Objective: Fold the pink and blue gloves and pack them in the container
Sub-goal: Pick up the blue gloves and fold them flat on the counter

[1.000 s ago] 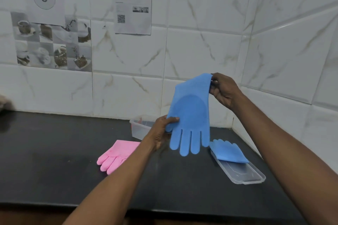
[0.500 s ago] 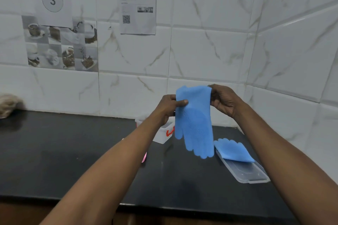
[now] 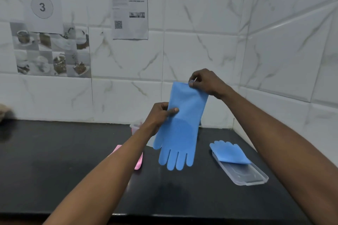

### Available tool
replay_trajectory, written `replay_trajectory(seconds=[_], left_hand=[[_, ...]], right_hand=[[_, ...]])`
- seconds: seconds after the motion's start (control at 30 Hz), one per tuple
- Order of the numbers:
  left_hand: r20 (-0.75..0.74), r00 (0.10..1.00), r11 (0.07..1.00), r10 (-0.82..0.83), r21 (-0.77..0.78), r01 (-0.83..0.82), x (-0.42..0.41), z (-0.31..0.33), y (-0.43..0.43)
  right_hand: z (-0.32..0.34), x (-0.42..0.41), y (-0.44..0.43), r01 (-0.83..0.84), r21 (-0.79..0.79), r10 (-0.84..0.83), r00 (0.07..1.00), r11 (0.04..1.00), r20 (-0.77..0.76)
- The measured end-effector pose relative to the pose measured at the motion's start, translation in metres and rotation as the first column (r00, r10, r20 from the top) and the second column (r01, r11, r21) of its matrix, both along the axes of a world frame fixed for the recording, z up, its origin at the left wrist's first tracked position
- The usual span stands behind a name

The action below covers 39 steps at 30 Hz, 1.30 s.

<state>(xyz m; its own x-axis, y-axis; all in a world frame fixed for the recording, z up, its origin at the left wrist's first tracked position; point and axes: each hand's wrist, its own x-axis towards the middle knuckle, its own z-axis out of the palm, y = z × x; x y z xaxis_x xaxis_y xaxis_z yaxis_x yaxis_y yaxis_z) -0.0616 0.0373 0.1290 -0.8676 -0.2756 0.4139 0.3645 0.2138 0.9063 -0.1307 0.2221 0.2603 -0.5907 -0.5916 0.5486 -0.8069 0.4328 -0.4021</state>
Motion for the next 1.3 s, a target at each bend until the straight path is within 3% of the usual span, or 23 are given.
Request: replay_trajectory(seconds=[0.07, 0.2, 0.33, 0.47, 0.63, 0.77, 0.83, 0.93, 1.03, 1.17, 1.23, 1.3], left_hand=[[-0.014, 1.0, 0.999, 0.028, 0.042, -0.027, 0.003, -0.004, 0.0], [-0.032, 0.998, 0.996, 0.048, 0.071, -0.046, 0.006, -0.004, 0.0], [-0.022, 0.999, 0.998, 0.035, 0.059, -0.033, 0.005, -0.007, -0.004], [-0.026, 1.0, 0.997, 0.011, 0.08, -0.008, 0.004, -0.009, -0.009], [-0.005, 1.0, 0.997, -0.002, 0.081, 0.003, 0.01, -0.013, -0.015], [0.05, 0.999, 0.999, -0.021, -0.035, 0.023, 0.02, -0.032, -0.029], [0.081, 0.997, 0.999, 0.001, 0.043, -0.004, 0.025, -0.059, -0.039], [0.104, 0.992, 0.933, -0.069, 0.36, 0.027, 0.026, -0.105, -0.034], [0.059, 0.942, 0.767, -0.329, 0.598, 0.231, 0.025, -0.135, -0.001], [-0.15, 0.949, 0.516, -0.276, 0.81, 0.278, 0.023, -0.127, 0.019], [-0.124, 0.966, 0.56, -0.225, 0.795, 0.233, 0.031, -0.116, 0.007], [-0.012, 0.981, 0.701, -0.193, 0.697, 0.147, 0.041, -0.112, -0.014]], right_hand=[[-0.004, 0.005, -0.007, 0.018, 0.052, -0.014, 0.997, 0.999, -0.074], [-0.022, 0.006, -0.012, -0.034, 0.027, 0.029, 0.984, 0.999, 0.175], [-0.022, 0.0, -0.01, 0.042, 0.123, -0.063, 0.983, 0.992, 0.175], [-0.009, 0.005, -0.014, -0.035, 0.078, 0.014, 0.968, 0.996, 0.252], [-0.004, 0.016, -0.021, -0.035, 0.101, 0.022, 0.992, 0.994, 0.128], [0.005, 0.018, -0.023, -0.056, 0.025, 0.055, 0.998, 0.998, 0.043], [0.015, 0.02, -0.02, -0.071, -0.024, 0.072, 0.996, 0.997, 0.048], [0.03, 0.021, -0.016, -0.093, -0.106, 0.105, 0.988, 0.99, 0.109], [0.036, 0.016, -0.015, -0.067, -0.214, 0.112, 0.972, 0.974, 0.206], [0.019, -0.008, -0.005, 0.062, -0.309, 0.055, 0.933, 0.949, 0.356], [-0.005, -0.025, 0.01, 0.159, -0.337, 0.002, 0.902, 0.928, 0.431], [-0.041, -0.038, 0.026, 0.25, -0.332, -0.054, 0.864, 0.91, 0.5]])
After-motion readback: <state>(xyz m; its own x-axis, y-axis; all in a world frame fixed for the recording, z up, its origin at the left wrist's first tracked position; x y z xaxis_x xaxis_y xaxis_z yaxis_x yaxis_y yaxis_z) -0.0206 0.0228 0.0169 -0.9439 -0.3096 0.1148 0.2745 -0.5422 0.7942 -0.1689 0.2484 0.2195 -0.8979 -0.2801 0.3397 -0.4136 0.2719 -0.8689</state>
